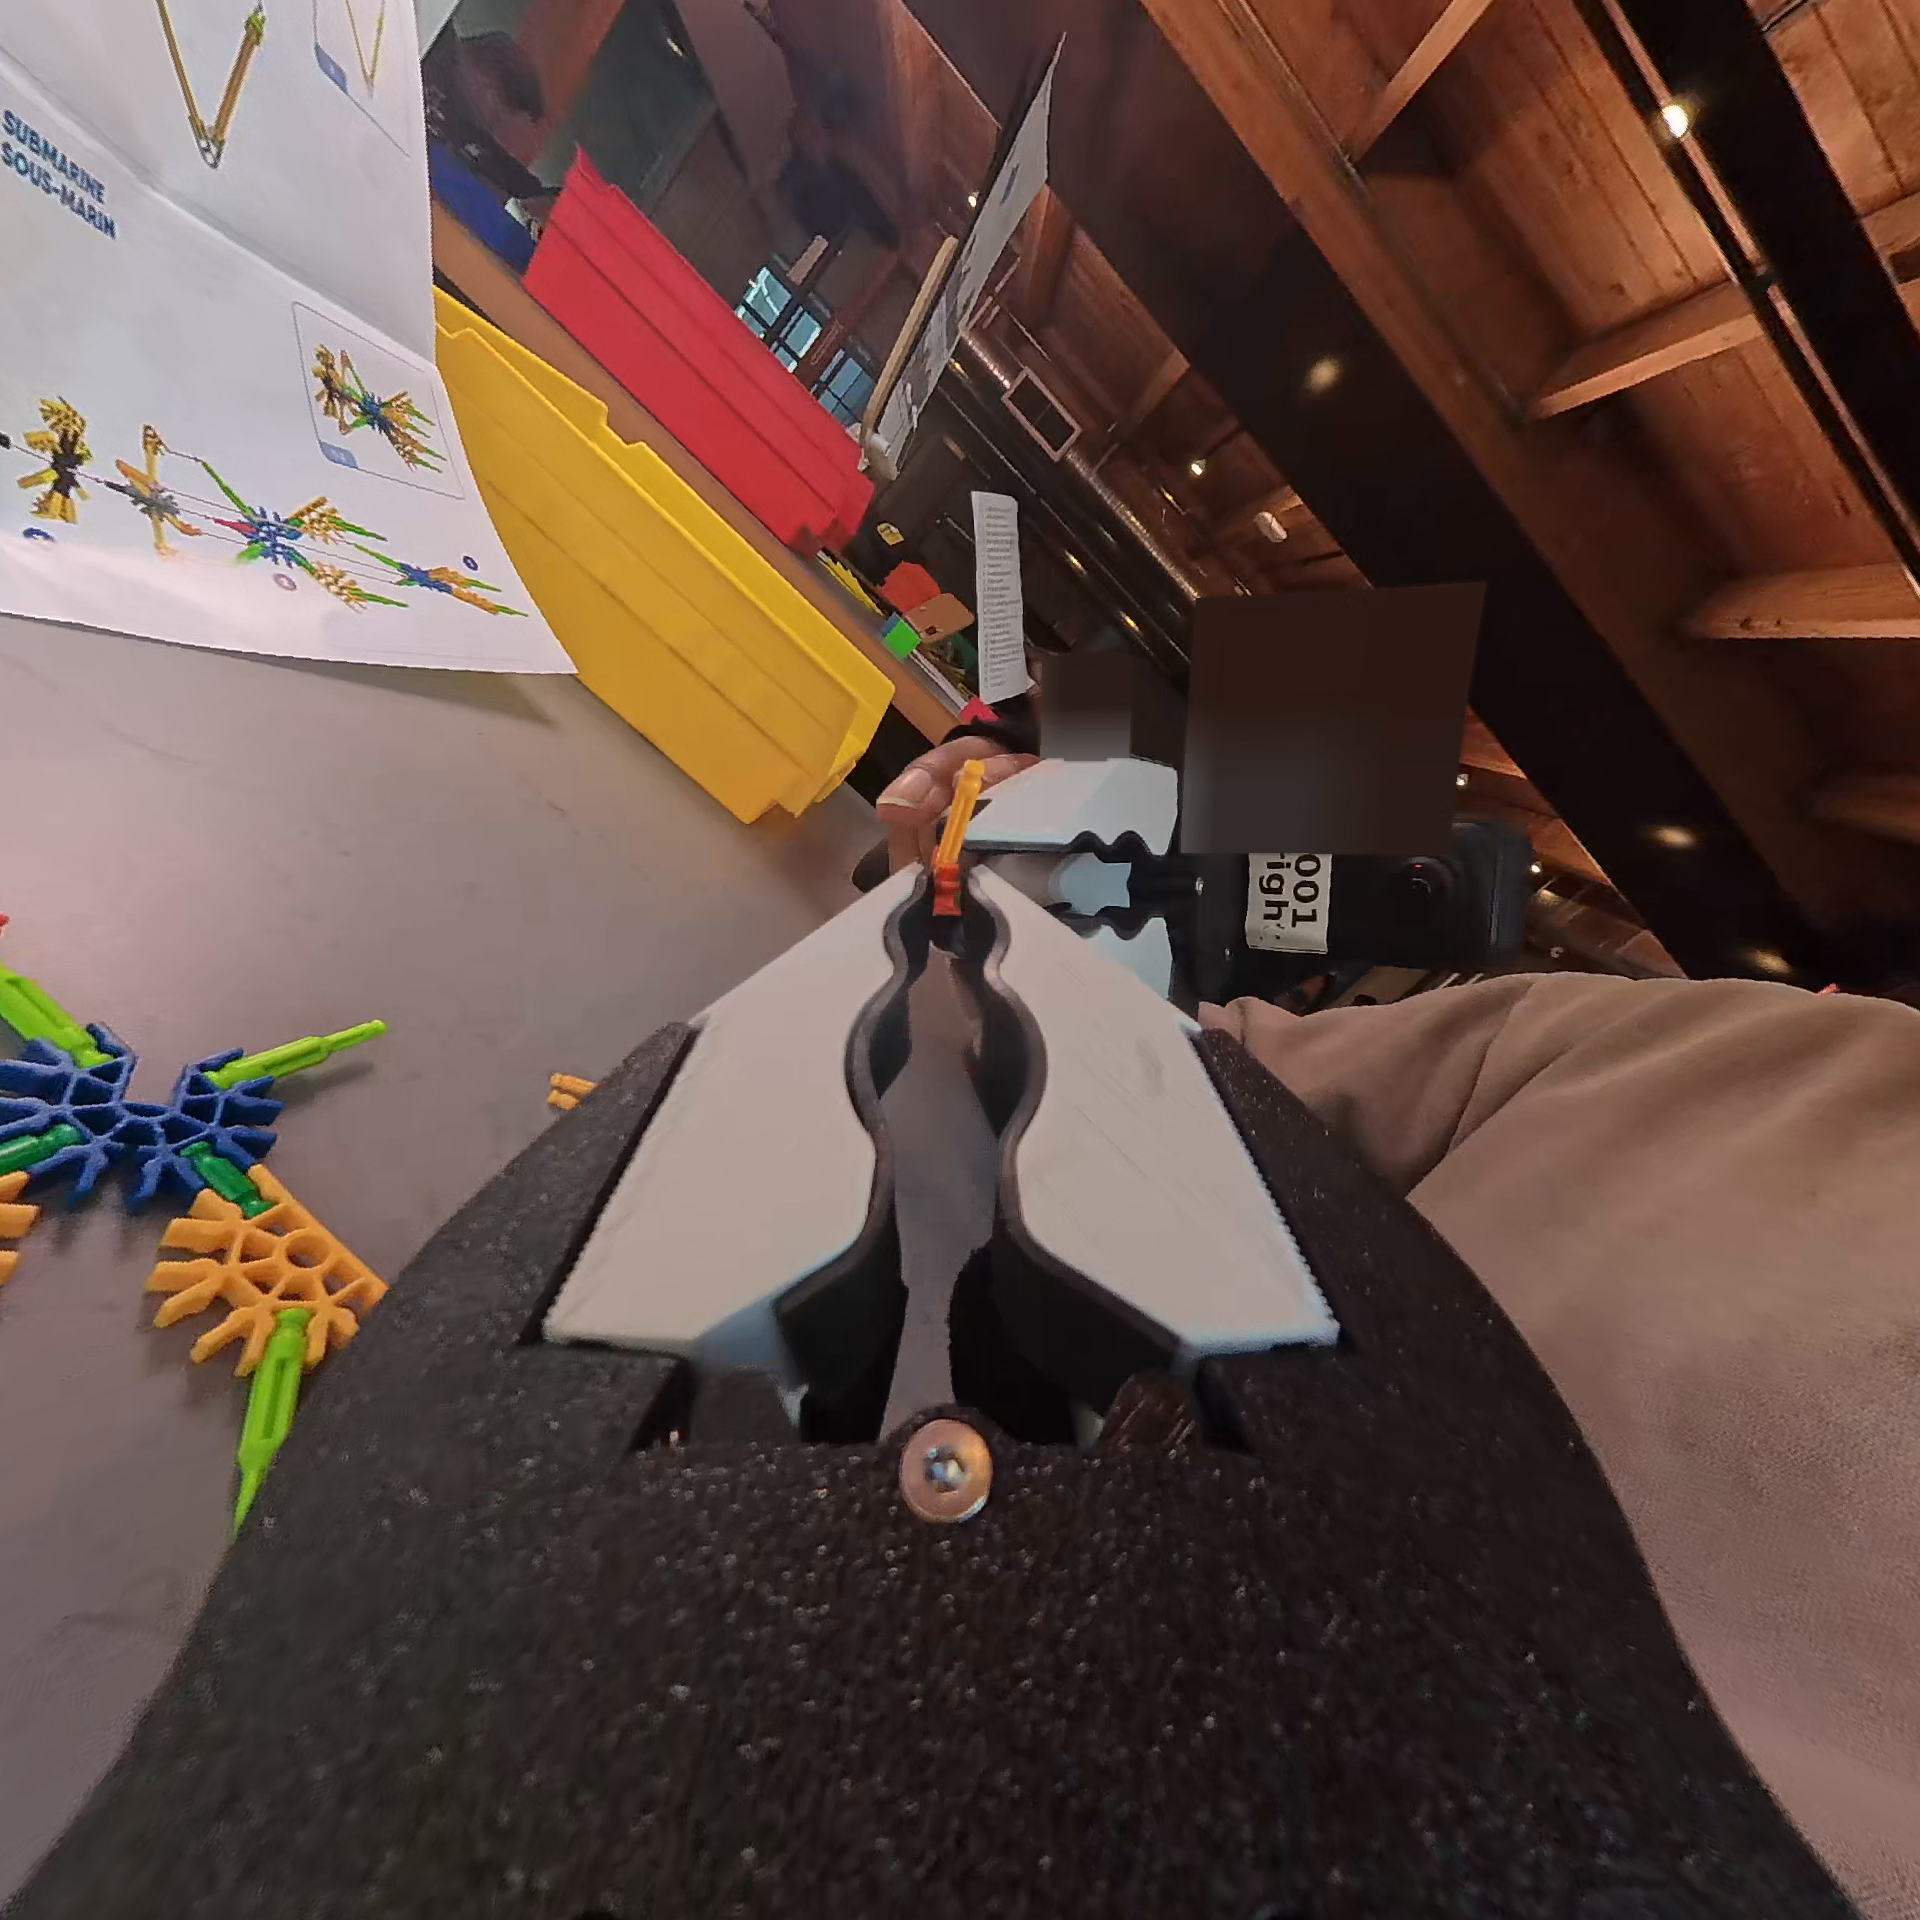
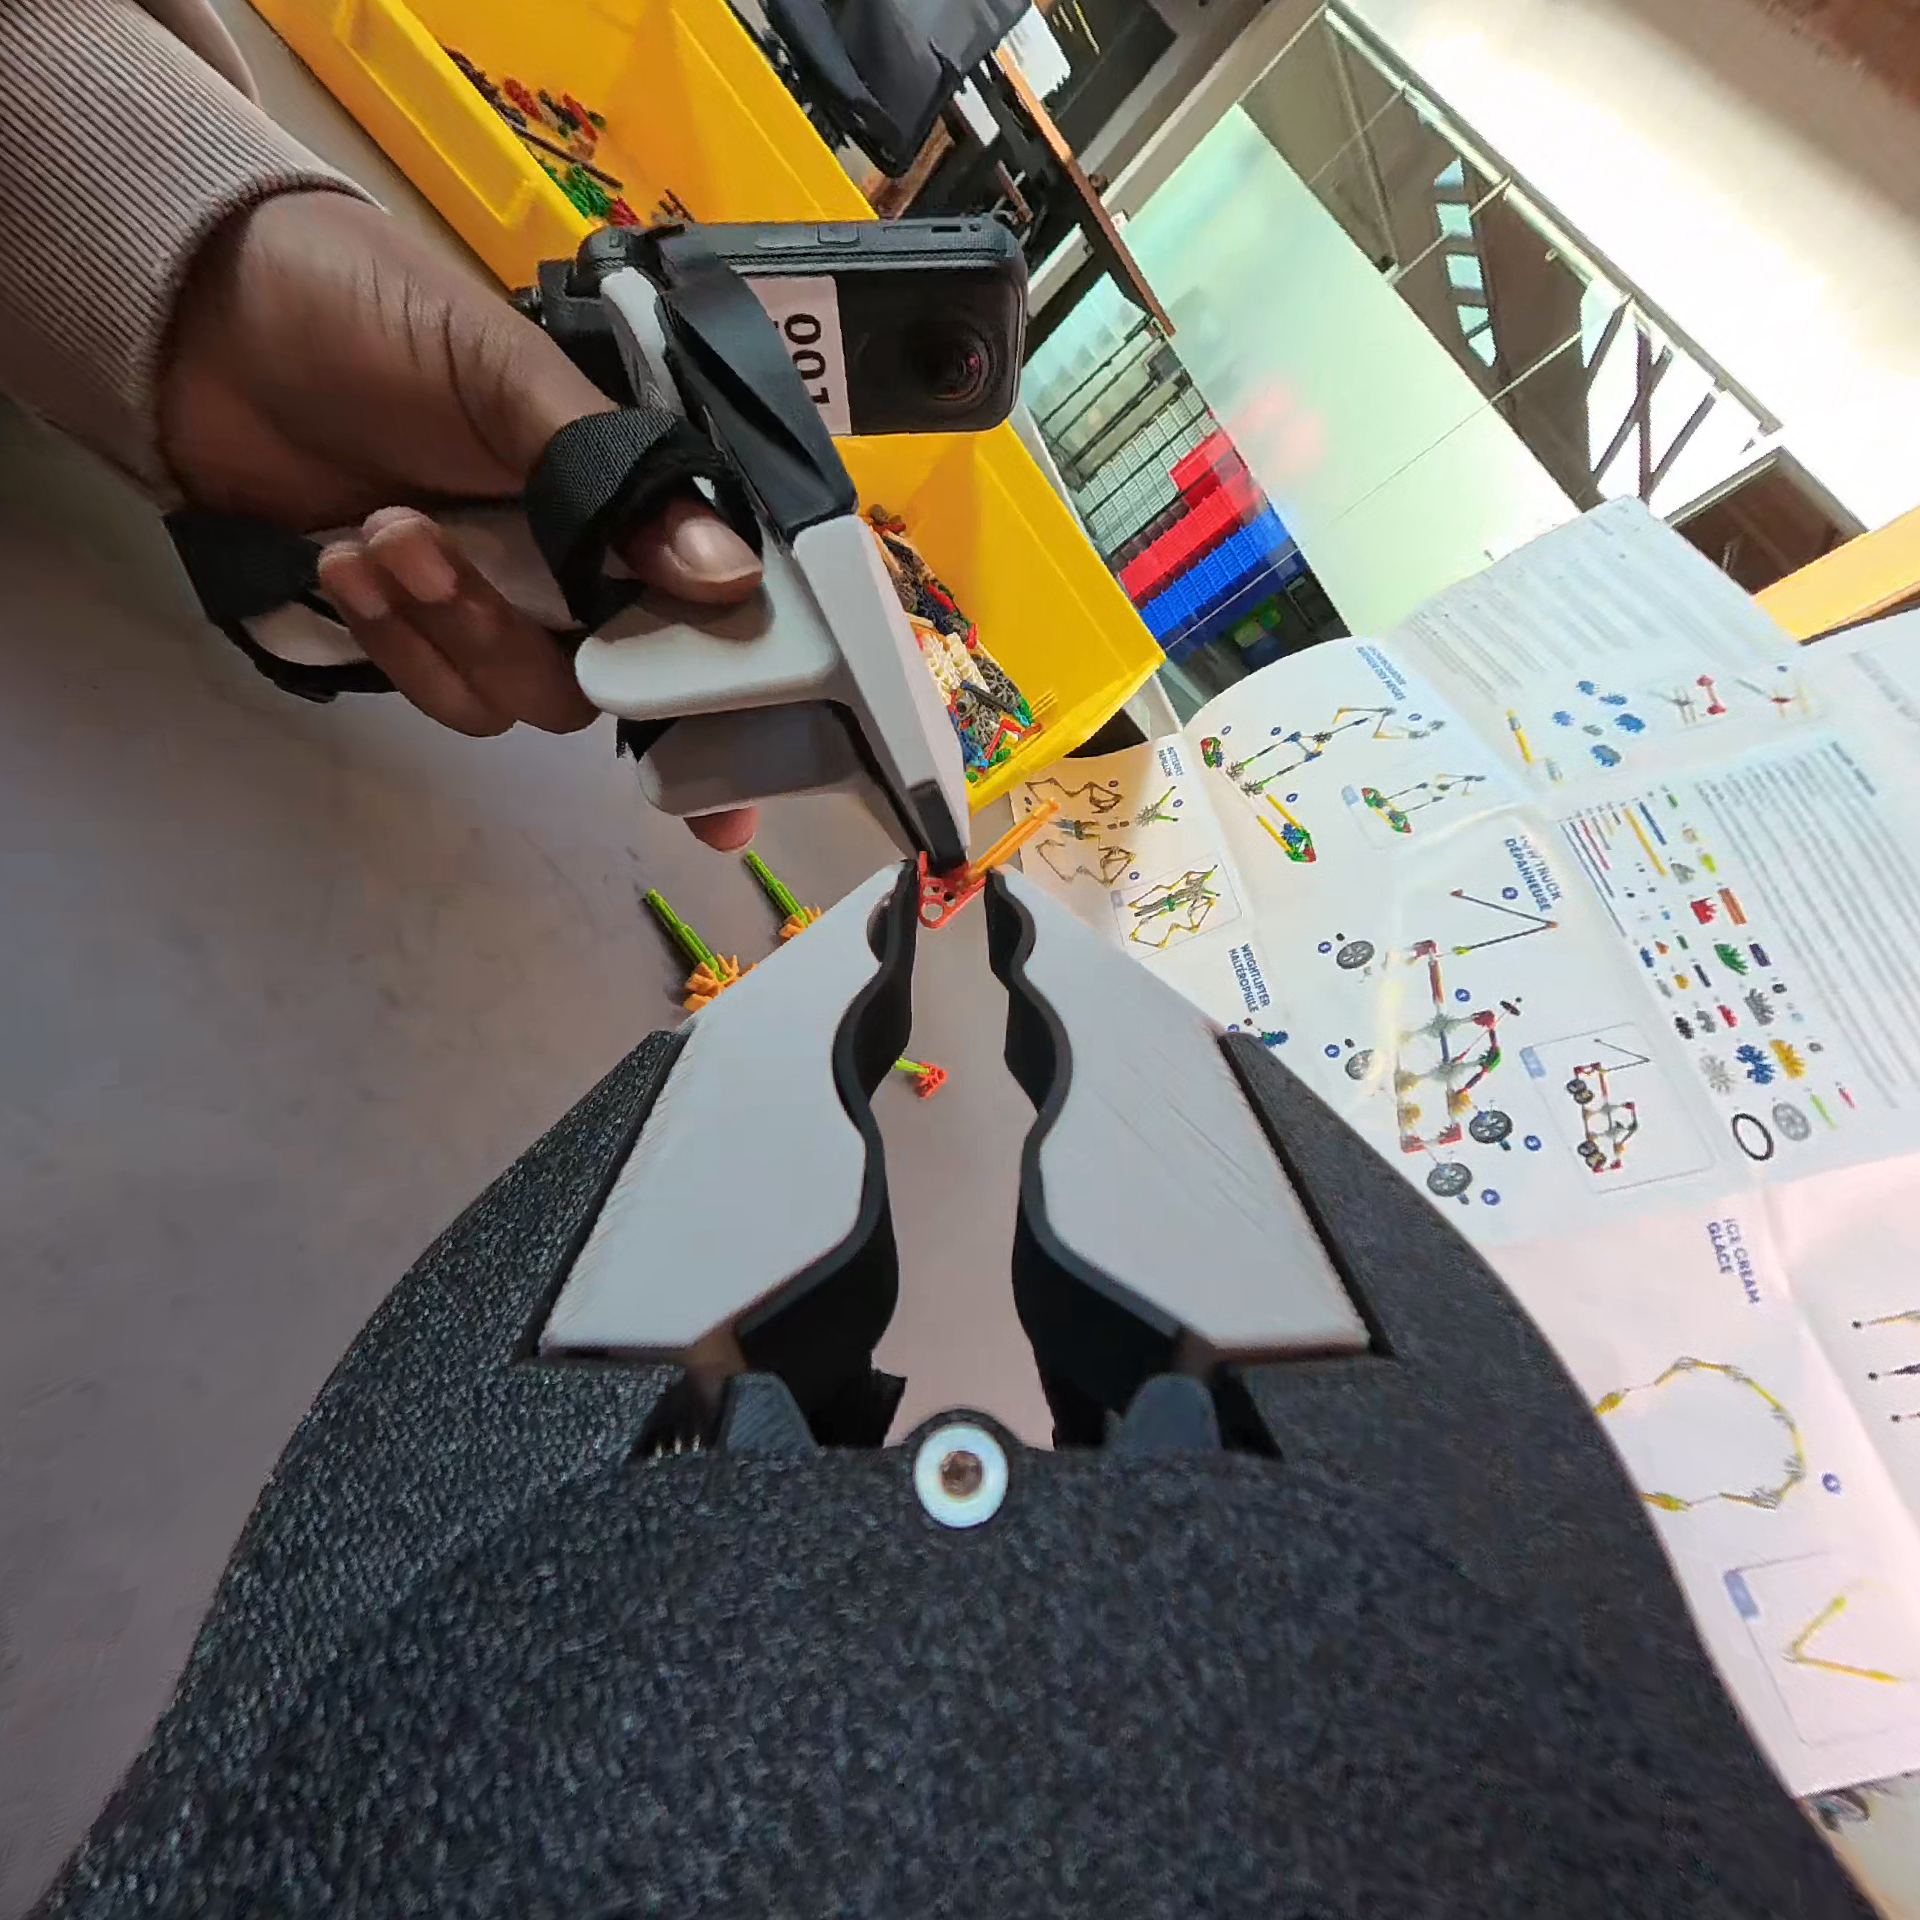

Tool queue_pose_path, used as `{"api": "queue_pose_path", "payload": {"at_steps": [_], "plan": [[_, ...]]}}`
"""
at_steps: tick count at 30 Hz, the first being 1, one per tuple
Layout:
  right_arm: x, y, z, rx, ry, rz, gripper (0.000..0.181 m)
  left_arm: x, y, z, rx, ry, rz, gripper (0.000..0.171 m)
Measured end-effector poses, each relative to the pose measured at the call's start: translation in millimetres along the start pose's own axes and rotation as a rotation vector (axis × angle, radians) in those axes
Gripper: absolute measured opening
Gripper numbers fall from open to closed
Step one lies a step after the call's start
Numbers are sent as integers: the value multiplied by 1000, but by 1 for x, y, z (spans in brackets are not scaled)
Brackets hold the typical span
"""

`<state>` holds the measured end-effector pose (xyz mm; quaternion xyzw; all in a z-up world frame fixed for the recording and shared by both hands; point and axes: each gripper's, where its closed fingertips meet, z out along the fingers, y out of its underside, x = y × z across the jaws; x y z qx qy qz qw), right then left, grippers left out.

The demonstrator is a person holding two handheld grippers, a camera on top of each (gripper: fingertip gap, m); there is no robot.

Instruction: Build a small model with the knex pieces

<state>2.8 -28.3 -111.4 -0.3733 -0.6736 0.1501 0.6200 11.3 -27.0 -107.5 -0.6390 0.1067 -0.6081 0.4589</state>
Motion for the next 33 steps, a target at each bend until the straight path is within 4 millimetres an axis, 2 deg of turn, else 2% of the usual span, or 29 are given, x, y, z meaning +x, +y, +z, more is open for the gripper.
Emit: {"api": "queue_pose_path", "payload": {"at_steps": [12, 14, 19, 24, 27, 30, 33], "plan": [[-4, -4, 4, -1, 36, -15, 11, -2, 5, -6, -120, -80, 167, 3], [-12, -1, 5, 7, -53, 70, 13, -8, 11, -10, -212, -130, 261, 3], [-35, 1, -6, 42, -381, 417, 22, -25, 39, -22, -513, -261, 527, 3], [-54, 18, -7, -32, -482, 418, 20, -31, 72, -25, -713, -268, 643, 3], [-70, 23, -8, -69, -554, 385, 7, -34, 87, -25, -790, -268, 682, 3], [-77, 27, -8, -90, -574, 353, 2, -36, 92, -26, -814, -273, 705, 3], [-75, 28, -9, -92, -577, 359, 2, -35, 88, -24, -778, -262, 684, 3]]}}
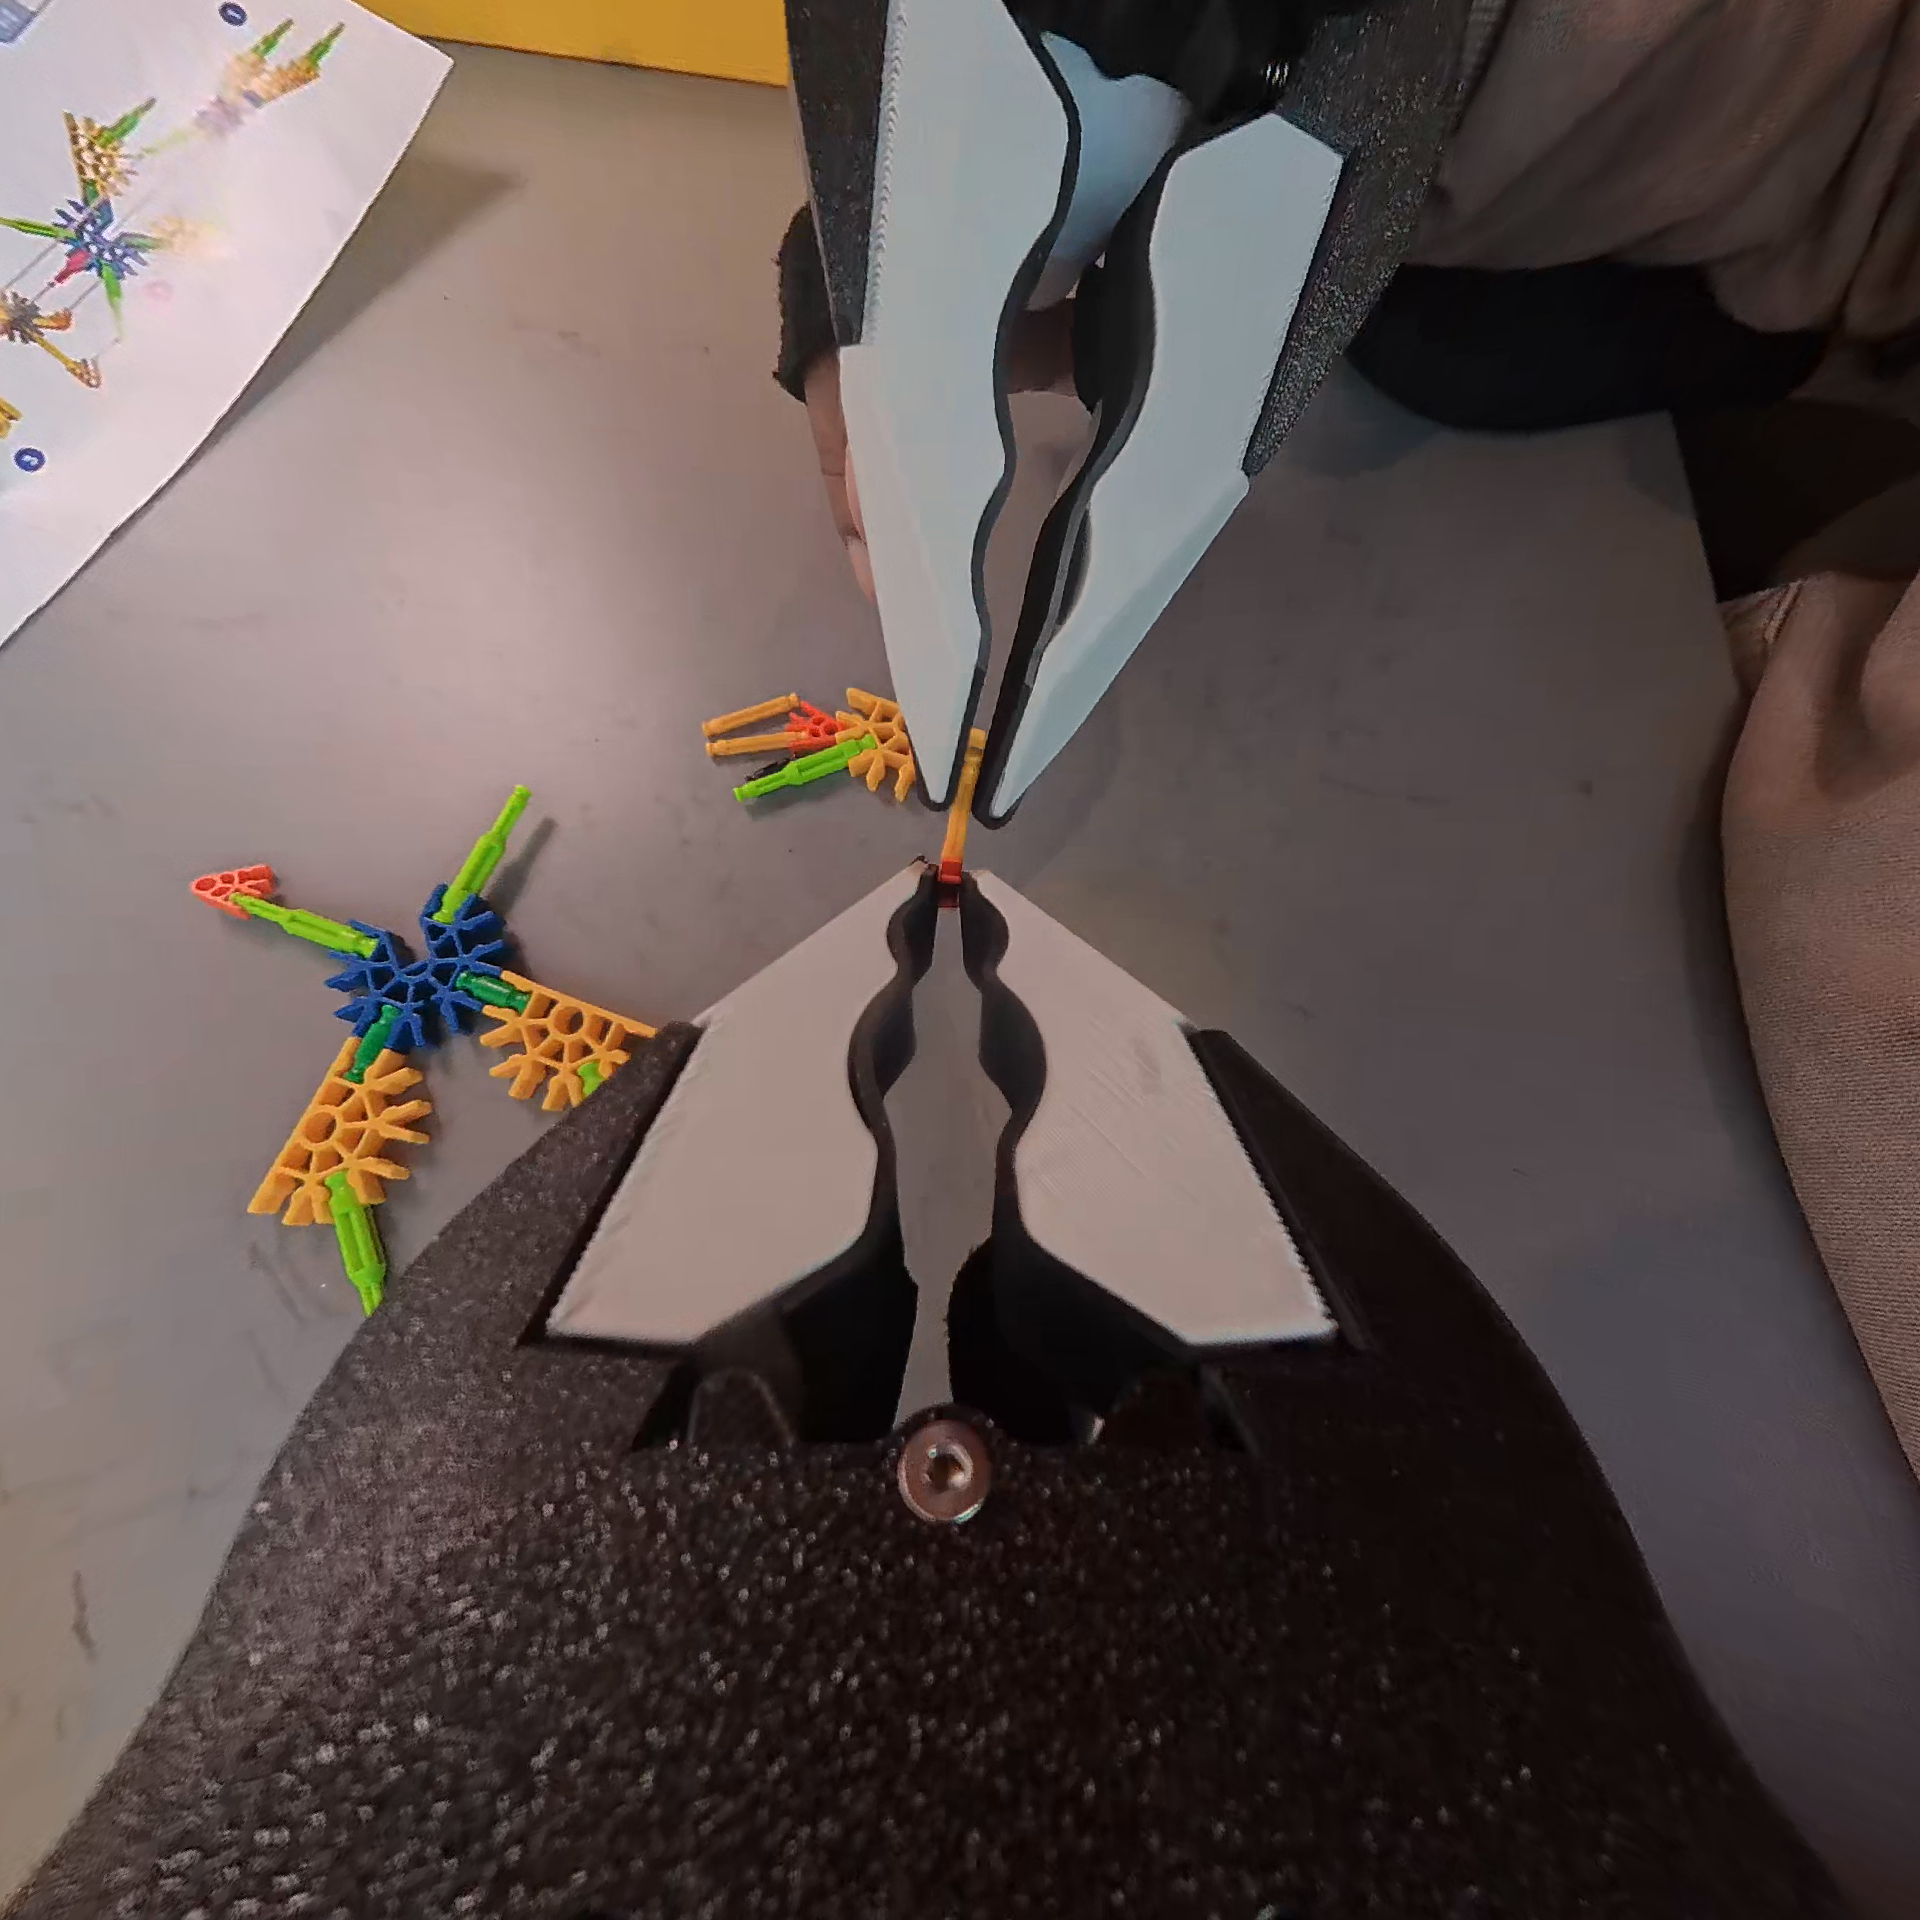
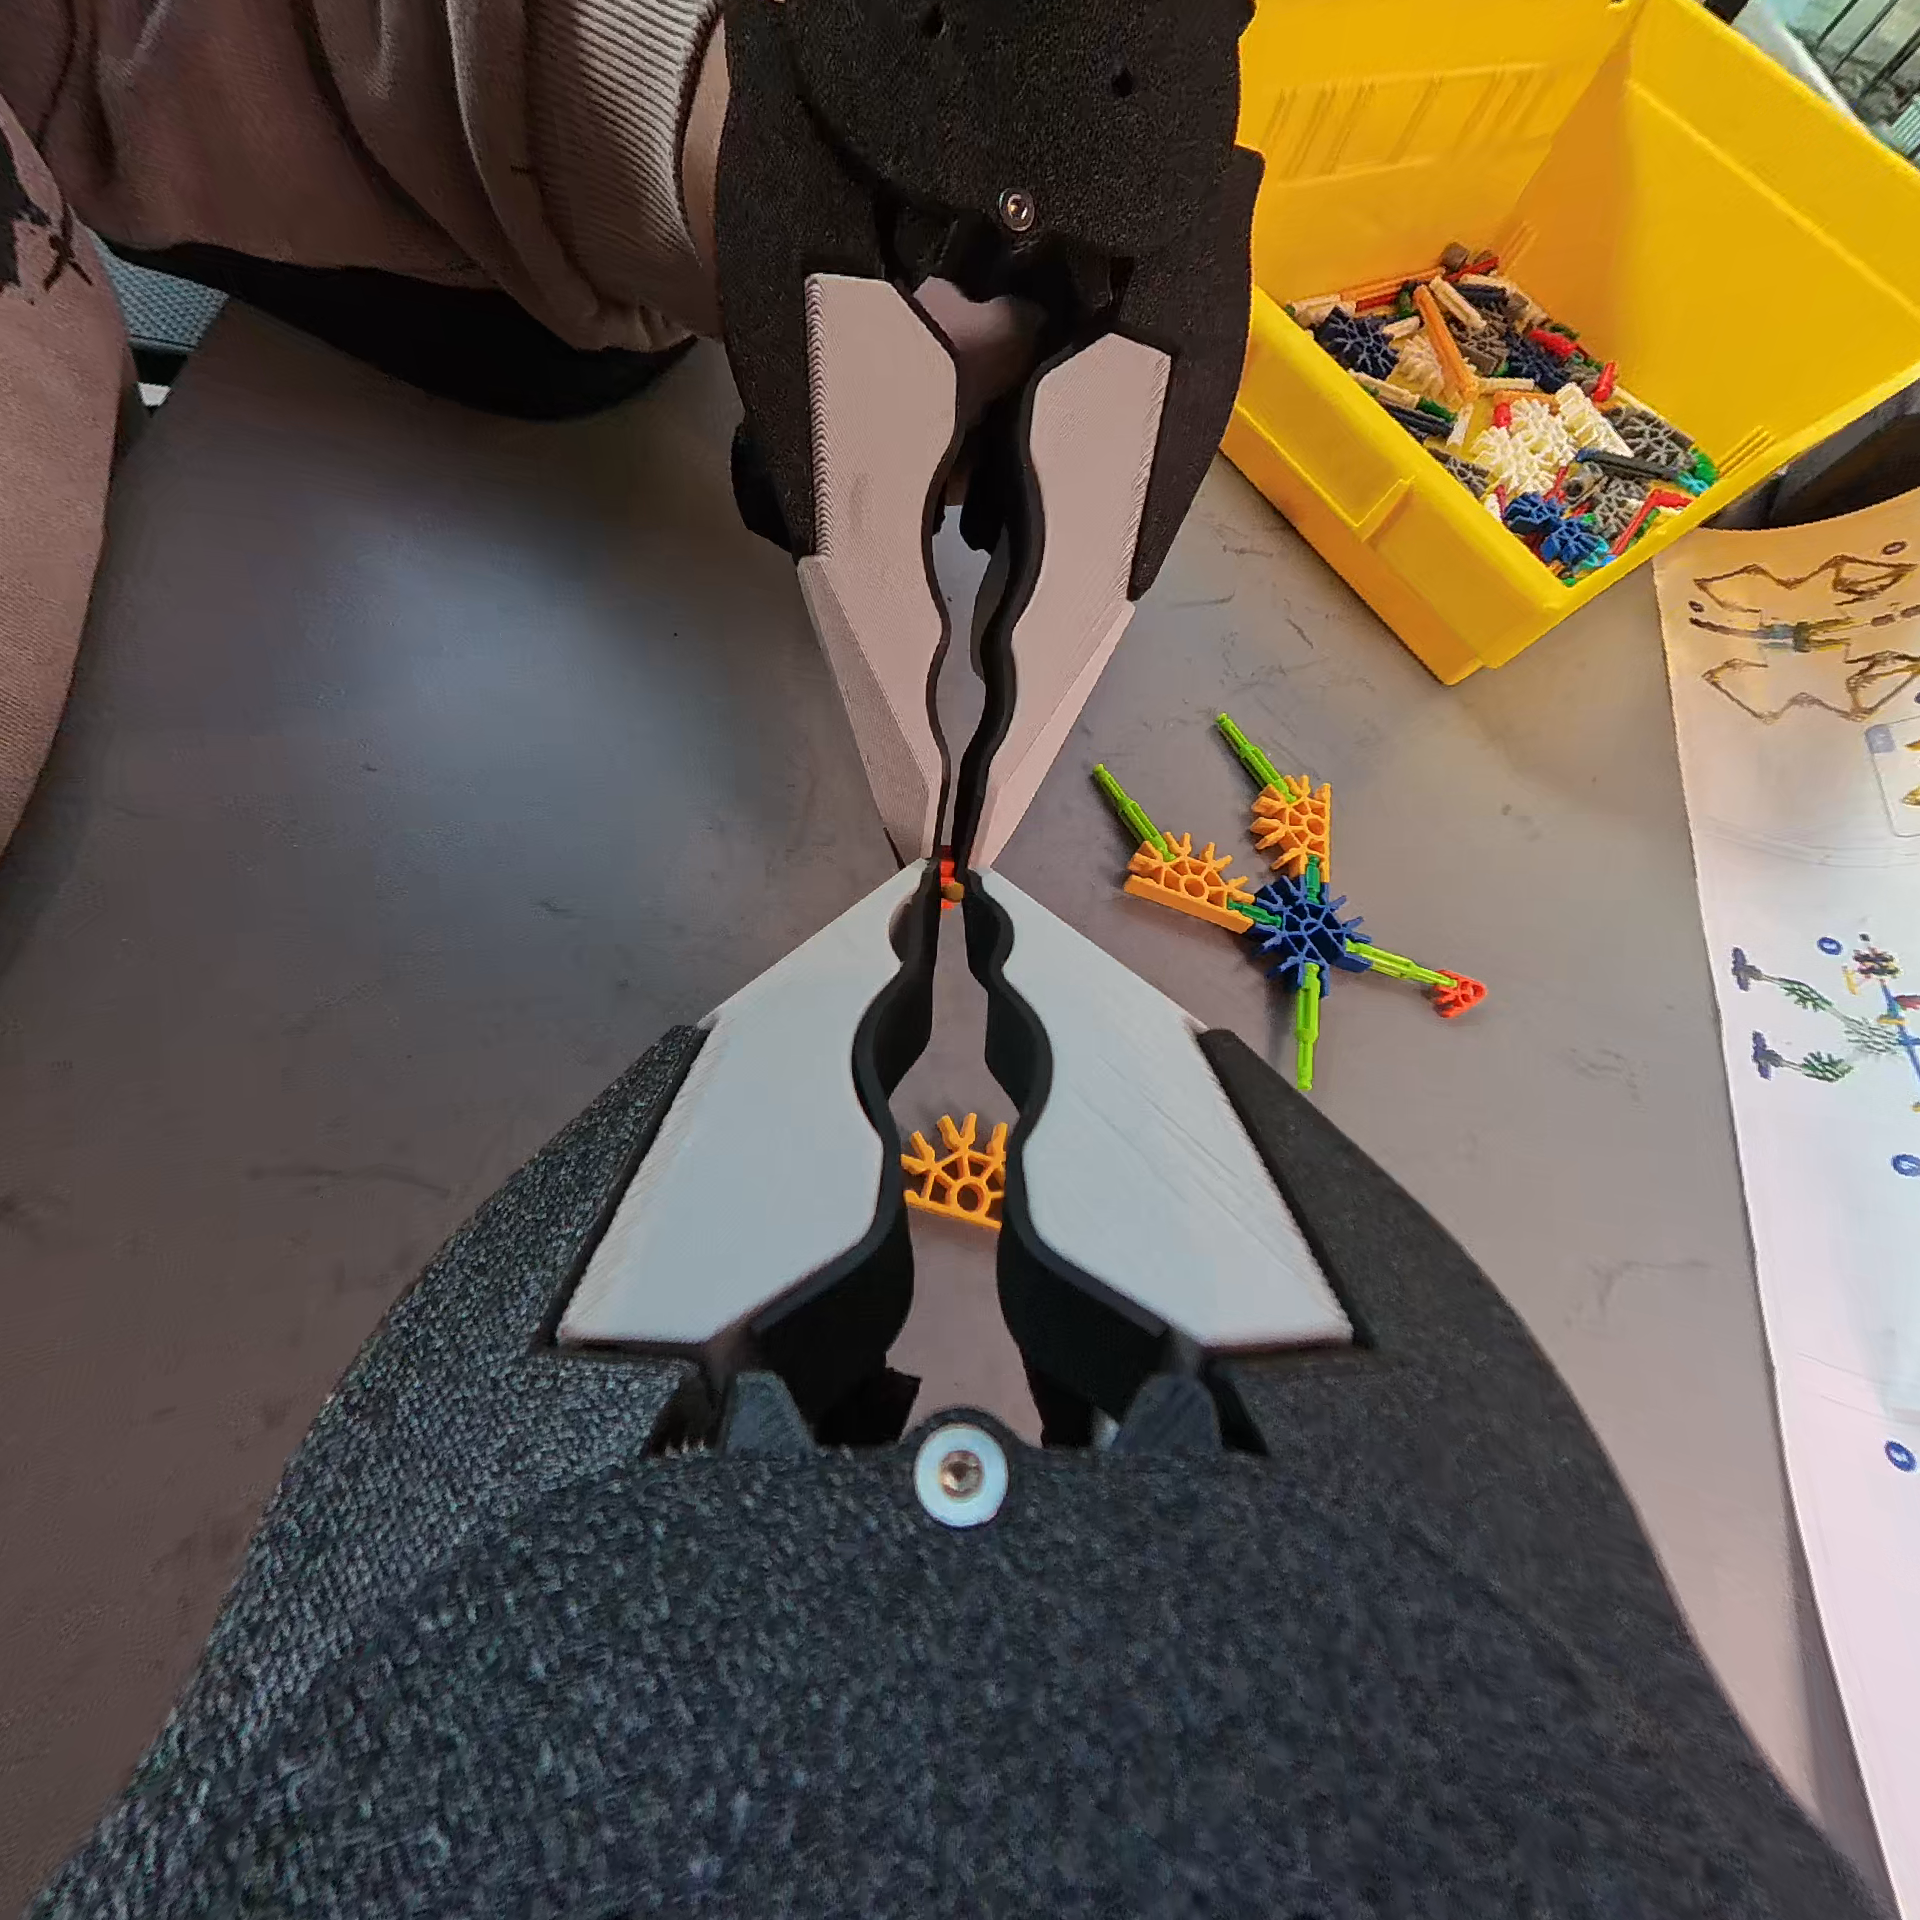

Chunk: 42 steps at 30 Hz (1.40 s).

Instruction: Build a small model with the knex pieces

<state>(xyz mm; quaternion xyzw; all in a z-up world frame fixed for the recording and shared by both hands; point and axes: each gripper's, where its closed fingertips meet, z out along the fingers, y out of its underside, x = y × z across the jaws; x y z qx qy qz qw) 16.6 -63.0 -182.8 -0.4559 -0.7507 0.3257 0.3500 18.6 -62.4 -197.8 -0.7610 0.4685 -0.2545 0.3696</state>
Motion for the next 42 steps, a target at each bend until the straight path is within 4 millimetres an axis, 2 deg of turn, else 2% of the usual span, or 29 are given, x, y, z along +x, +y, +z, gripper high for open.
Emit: {"api": "queue_pose_path", "payload": {"at_steps": [11, 24, 27, 31, 34, 38, 42], "plan": [[0, 1, -6, 21, -25, 30, 2, 4, -7, -4, 49, 32, 1, 3], [-8, 7, -1, -12, -73, 34, 1, 9, -2, 1, 5, 27, 41, 3], [-1, 0, -5, 33, -46, 48, 1, 5, -11, -5, 85, 34, -4, 4], [9, -23, -21, 195, -52, 142, 1, 4, -31, -21, 234, 79, -52, 10], [11, -32, -30, 280, -74, 185, 1, 3, -41, -27, 308, 90, -83, 6], [13, -36, -31, 318, -83, 212, 1, 3, -47, -33, 353, 104, -102, 3], [26, -35, -28, 285, 42, 190, 0, -14, -49, -35, 370, 12, -173, 3]]}}
